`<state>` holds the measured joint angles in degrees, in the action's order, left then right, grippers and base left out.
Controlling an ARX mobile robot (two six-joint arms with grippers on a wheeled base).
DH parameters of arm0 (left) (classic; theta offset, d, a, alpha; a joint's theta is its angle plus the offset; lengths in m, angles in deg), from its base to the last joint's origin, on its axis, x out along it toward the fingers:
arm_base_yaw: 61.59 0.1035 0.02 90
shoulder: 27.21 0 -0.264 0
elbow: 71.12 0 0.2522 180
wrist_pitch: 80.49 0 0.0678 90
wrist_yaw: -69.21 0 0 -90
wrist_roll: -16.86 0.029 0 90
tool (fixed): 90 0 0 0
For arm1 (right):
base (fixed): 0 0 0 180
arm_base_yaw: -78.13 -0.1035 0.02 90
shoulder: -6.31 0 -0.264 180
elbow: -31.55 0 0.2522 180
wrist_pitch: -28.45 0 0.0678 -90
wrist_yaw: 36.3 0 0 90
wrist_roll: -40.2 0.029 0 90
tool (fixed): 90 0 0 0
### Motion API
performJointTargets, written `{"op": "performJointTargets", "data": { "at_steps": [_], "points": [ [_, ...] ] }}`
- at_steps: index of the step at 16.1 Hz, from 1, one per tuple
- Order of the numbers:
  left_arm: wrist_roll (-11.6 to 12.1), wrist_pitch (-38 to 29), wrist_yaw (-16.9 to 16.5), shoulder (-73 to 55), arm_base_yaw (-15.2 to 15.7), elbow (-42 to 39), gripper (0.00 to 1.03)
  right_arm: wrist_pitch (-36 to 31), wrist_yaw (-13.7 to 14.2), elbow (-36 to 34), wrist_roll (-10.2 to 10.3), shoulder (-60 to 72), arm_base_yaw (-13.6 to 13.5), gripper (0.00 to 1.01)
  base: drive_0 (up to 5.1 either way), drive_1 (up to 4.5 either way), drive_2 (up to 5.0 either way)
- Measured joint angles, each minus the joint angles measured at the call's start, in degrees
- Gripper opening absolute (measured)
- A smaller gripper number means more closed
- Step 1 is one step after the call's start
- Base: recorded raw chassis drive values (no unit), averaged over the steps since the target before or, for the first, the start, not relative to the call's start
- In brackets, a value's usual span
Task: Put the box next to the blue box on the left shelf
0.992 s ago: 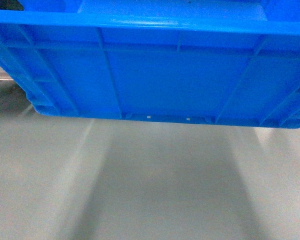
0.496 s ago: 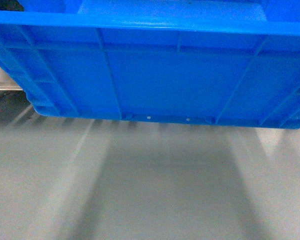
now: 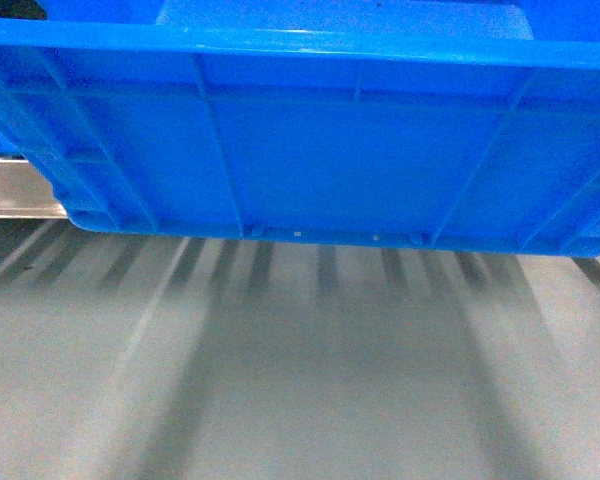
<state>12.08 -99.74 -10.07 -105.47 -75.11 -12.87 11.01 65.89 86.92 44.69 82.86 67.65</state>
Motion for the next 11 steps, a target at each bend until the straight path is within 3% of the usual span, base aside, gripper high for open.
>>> {"op": "performJointTargets", "data": {
  "at_steps": [11],
  "points": [
    [-0.1,0.0,0.0,0.0,0.0,0.0,0.09,0.2,0.1,0.0,0.0,-0.1,0.0,0.09,0.1,4.26,-4.1]
  ]
}}
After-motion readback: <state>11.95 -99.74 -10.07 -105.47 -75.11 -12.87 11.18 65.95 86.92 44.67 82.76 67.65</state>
